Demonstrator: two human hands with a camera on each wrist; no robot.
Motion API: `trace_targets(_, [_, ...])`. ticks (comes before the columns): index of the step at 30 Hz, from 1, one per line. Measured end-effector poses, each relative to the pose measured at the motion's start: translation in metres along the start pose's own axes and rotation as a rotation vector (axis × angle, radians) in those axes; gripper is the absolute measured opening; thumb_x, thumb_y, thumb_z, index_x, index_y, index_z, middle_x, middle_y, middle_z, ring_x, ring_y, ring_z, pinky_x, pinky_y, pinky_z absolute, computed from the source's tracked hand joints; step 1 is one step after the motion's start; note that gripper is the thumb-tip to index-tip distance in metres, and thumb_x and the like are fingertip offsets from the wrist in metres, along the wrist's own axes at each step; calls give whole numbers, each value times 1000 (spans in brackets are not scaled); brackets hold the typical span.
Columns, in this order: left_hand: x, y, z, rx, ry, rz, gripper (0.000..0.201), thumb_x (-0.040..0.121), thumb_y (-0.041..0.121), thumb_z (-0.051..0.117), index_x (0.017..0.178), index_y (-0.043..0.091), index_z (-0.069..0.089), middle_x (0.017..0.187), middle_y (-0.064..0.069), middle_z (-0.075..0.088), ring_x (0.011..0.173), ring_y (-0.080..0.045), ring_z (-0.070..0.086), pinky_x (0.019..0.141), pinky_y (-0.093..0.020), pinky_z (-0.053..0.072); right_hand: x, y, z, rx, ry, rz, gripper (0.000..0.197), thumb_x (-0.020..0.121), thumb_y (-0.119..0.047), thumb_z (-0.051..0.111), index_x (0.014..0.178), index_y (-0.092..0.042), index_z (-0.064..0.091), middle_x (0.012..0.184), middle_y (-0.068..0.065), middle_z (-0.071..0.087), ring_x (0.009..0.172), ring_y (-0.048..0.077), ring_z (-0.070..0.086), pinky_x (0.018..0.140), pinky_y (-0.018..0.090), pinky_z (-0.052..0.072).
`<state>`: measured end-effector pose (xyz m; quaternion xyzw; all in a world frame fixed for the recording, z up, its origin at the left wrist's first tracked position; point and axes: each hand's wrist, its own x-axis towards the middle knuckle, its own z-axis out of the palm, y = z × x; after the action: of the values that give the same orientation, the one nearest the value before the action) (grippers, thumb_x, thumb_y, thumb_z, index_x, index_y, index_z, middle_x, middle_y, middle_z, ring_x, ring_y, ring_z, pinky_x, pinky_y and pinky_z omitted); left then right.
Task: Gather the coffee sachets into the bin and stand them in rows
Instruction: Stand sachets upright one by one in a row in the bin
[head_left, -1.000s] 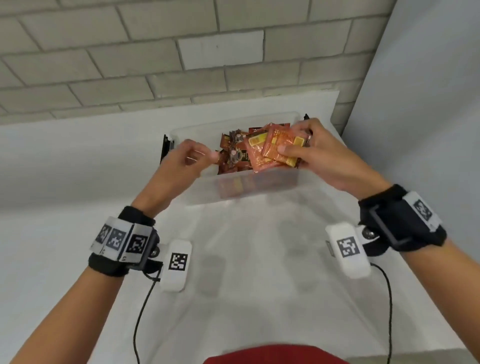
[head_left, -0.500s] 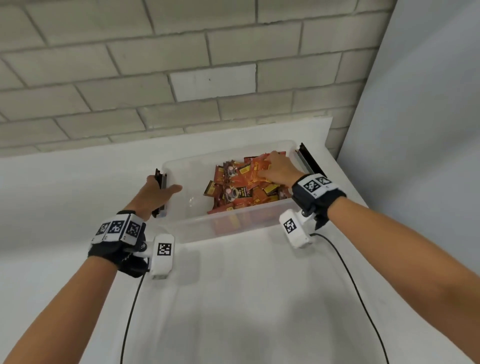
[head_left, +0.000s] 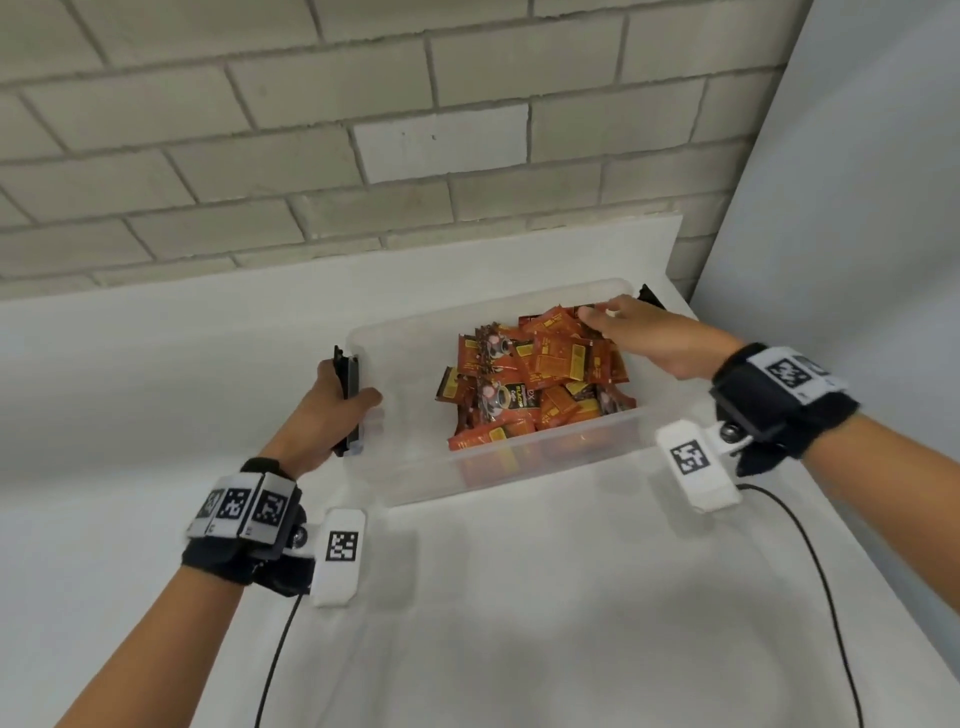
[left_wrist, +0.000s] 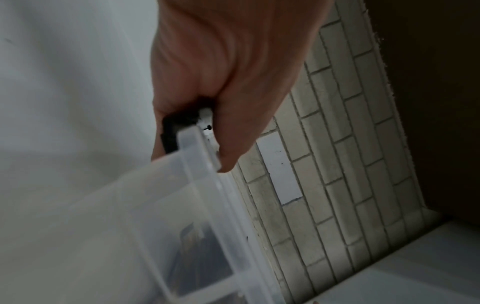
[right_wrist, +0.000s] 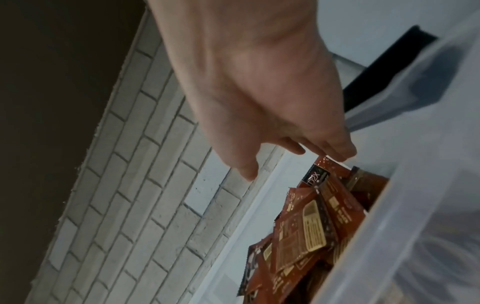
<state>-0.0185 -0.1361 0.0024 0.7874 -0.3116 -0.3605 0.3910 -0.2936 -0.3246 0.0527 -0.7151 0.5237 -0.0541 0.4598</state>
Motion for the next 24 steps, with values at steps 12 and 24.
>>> trace_targets(12, [-95, -12, 44, -3, -66, 37, 66, 74, 44, 60, 131, 26, 31, 112, -17, 58, 100, -39, 65, 81, -63, 53, -82, 69, 34, 252, -302, 147, 64, 89, -60, 41, 144, -29, 31, 124, -9, 59, 108, 10, 56, 110, 41, 28])
trace_targets(24, [-118, -21, 53, 47, -70, 25, 48, 94, 25, 58, 131, 25, 27, 108, 1, 60, 92, -24, 68, 78, -45, 58, -78, 73, 11, 374, -38, 209, 58, 96, -46, 49, 140, -11, 39, 124, 6, 63, 113, 22, 59, 105, 45, 40])
